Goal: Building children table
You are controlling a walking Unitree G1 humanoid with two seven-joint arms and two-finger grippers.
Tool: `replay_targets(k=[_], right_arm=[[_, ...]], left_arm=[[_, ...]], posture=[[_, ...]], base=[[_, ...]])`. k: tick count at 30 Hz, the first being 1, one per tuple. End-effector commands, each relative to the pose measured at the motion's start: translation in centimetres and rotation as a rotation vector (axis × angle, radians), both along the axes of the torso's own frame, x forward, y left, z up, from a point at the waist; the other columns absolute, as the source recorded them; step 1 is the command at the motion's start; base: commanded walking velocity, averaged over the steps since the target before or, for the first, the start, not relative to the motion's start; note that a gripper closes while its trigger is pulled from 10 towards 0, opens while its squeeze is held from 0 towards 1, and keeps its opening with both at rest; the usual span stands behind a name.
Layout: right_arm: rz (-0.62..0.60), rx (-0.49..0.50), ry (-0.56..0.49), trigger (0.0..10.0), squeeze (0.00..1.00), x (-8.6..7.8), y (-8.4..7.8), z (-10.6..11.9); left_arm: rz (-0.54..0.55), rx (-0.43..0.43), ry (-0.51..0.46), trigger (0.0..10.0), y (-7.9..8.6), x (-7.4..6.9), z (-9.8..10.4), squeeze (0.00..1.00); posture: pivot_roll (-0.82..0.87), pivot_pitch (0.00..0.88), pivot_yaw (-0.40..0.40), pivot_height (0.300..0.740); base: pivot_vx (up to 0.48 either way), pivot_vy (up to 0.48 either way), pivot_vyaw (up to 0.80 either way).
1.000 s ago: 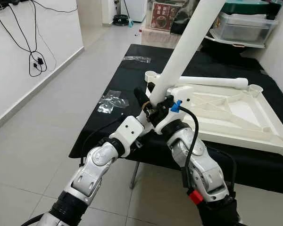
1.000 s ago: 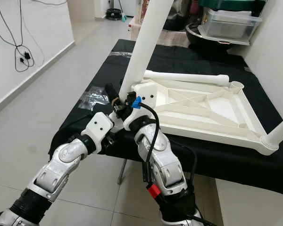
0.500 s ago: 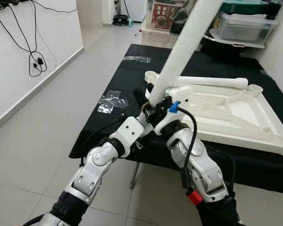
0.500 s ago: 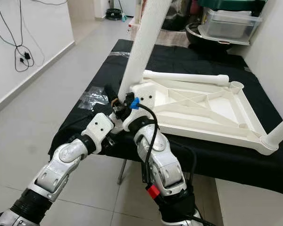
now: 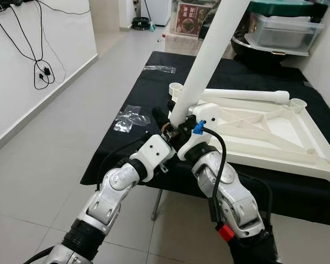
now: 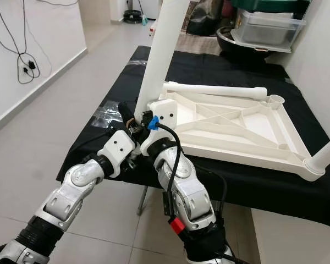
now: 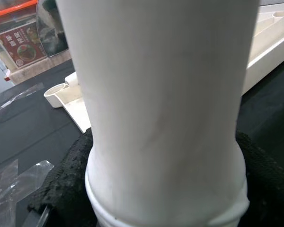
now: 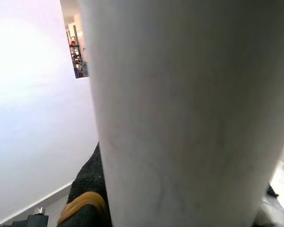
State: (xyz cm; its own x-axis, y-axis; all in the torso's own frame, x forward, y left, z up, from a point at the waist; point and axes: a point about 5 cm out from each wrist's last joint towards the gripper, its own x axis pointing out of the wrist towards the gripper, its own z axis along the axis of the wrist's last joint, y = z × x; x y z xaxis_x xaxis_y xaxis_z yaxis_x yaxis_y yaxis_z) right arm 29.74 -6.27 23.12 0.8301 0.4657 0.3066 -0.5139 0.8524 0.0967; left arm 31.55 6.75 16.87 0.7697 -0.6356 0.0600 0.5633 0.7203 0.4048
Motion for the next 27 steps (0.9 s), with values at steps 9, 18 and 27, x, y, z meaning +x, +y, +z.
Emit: replay_targets(k=[9, 18, 27], right_arm=[[-0.024, 0.03, 0.011, 10.0, 0.0, 0.24, -0.36, 0.39], [-0.039, 0.075, 0.027, 10.0, 0.0, 0.64, -0.76, 0.61], [0.003, 0.119, 0.044, 10.0, 0.0, 0.36, -0.43, 0.85]], left_arm=[[-0.035, 0.051, -0.001, 3.8, -0.54, -0.7, -0.96, 0.0], [-0.016, 0.069, -0.021, 10.0, -0.22, -0.63, -0.96, 0.0], [-0.015, 0.072, -0.026, 10.0, -0.07, -0.5, -0.94, 0.0]], posture=[[0.04, 0.043, -0.083, 0.74], [0.04, 0.043, -0.082, 0.74], [0.04, 0.041, -0.082, 0.74]], base=[[0.0, 0.0, 0.0], [0.0, 0.0, 0.0], [0.0, 0.0, 0.0]])
